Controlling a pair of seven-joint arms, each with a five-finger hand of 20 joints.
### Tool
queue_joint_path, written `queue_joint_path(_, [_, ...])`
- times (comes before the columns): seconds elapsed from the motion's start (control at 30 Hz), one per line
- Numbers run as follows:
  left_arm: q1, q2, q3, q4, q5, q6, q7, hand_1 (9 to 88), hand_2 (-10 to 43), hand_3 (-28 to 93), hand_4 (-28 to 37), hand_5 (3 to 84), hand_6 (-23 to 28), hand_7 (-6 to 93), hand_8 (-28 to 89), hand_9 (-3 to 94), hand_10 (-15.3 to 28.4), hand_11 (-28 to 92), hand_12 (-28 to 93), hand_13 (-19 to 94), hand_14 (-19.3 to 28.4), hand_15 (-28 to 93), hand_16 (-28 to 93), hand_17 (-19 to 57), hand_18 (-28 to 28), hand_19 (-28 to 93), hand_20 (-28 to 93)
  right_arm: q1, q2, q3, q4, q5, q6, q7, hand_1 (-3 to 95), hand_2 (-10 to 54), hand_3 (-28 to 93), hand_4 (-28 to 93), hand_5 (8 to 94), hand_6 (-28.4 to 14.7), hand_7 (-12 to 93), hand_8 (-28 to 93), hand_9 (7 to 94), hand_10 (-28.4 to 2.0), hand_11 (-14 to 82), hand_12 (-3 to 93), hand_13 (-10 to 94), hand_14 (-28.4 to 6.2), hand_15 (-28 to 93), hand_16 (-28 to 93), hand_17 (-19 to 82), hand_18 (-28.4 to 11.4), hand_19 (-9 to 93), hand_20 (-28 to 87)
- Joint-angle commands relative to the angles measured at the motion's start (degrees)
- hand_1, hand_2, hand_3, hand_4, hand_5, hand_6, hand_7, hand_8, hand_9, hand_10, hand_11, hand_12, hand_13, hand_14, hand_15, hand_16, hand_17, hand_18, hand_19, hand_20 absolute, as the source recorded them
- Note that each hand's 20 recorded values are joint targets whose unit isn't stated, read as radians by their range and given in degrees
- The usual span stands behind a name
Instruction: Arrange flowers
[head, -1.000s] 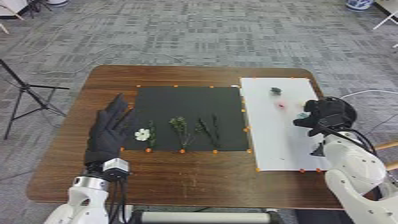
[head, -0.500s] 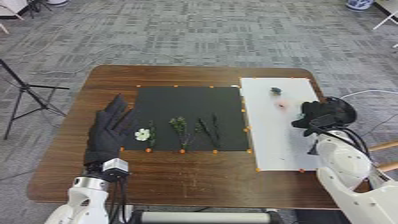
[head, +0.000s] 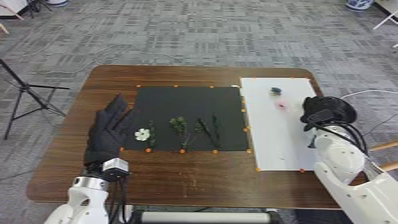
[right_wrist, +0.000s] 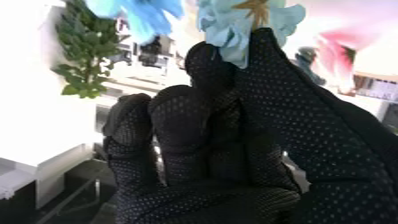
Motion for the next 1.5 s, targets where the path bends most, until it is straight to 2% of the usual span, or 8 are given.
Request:
queue_joint_path(0.03, [-0.5,3.23,-0.90,-0.73,-0.28,-0.29,0.33,26.1,-1.8,53,-28.1,23.3,-0.2,16.5,-9,18.5,8.9,9,18,15,11.7,4,10,-14.5,19.6,39,7,12.6,-2.8,-10.7,-2.8,3.2,5.0,-6.3,52.3,-9.5,82,-21,71.0,0.5,46,11,76.4,-8.1,34.5,55.8,67,-6.2,69,46,36,-19.6,84,48])
queue_joint_path(0.23, [-5.0,6.54,-0.47,0.00,-0.20,-0.70,0.85,26.0,-1.7,53,-28.0,23.3,-0.2,16.4,-9,18.5,8.9,9,18,15,11.7,4,10,-14.4,19.6,39,7,25.1,-12.3,-22.2,0.1,4.0,6.3,-10.9,52.6,-9.5,82,-22,71.5,0.5,46,12,76.7,-8.1,33.7,56.9,67,-5.9,69,46,36,-19.6,84,49])
queue_joint_path(0.4, [-9.4,7.93,0.71,0.86,-0.40,-1.90,1.75,25.9,-1.8,53,-28.1,23.3,-0.2,16.4,-9,18.5,9.0,9,18,15,11.7,4,10,-14.0,19.5,39,7,28.5,-21.9,-27.6,5.9,2.0,4.9,-13.5,52.5,-9.5,82,-22,71.4,0.6,46,12,76.9,-8.1,33.1,57.0,67,-5.8,69,47,36,-19.5,84,49])
queue_joint_path(0.7, [-14.9,11.25,2.02,1.03,-1.29,-2.82,5.58,26.1,-2.1,54,-28.2,24.3,0.1,16.3,-9,19.7,9.5,10,18,18,12.9,6,9,-10.6,17.5,39,7,28.0,-31.8,-34.1,14.3,-1.9,0.7,-16.4,52.5,-9.5,82,-22,70.9,0.9,46,11,76.6,-7.8,32.9,57.2,68,-5.7,68,47,36,-19.2,84,49])
queue_joint_path(0.87, [-19.7,11.09,4.93,2.88,-0.88,-4.79,4.37,25.9,-2.1,54,-28.2,24.5,0.1,16.2,-9,19.8,9.5,10,17,18,12.9,7,8,-10.8,18.2,39,7,26.9,-34.3,-35.3,15.5,-2.3,-0.1,-15.5,52.4,-9.5,83,-23,70.4,1.1,47,11,76.5,-7.6,33.0,57.2,68,-5.3,68,47,35,-19.0,83,48])
queue_joint_path(1.03, [-21.9,10.09,6.45,3.50,-0.65,-5.82,4.24,26.0,-1.9,54,-28.2,24.6,0.1,16.2,-9,19.8,9.4,10,17,18,12.8,7,8,-11.2,18.6,40,7,27.5,-36.2,-35.6,16.7,-3.2,1.3,-16.3,52.0,-9.5,83,-23,70.1,1.3,48,11,76.5,-7.4,33.0,57.1,68,-5.1,68,47,35,-19.0,83,48])
queue_joint_path(1.27, [-22.2,9.34,6.57,2.98,-0.50,-5.67,5.33,25.7,-2.1,54,-28.1,24.7,0.1,15.9,-9,19.8,9.4,10,17,18,12.8,7,8,-11.2,18.7,40,7,28.0,-38.0,-35.3,19.2,-4.5,4.8,-16.6,52.2,-9.5,83,-24,69.9,1.4,48,10,76.7,-7.0,32.5,56.5,68,-4.9,68,47,35,-18.8,83,48])
queue_joint_path(1.5, [-24.8,8.27,8.42,3.84,-0.20,-6.28,5.37,25.9,-1.9,54,-28.2,24.7,0.0,16.0,-9,19.9,9.4,10,17,18,12.8,7,8,-11.2,18.8,39,7,28.7,-39.9,-35.3,22.2,-4.8,10.7,-16.5,52.5,-9.5,83,-25,69.6,1.6,48,10,76.7,-6.8,32.0,56.5,68,-4.8,68,48,35,-18.9,83,48])
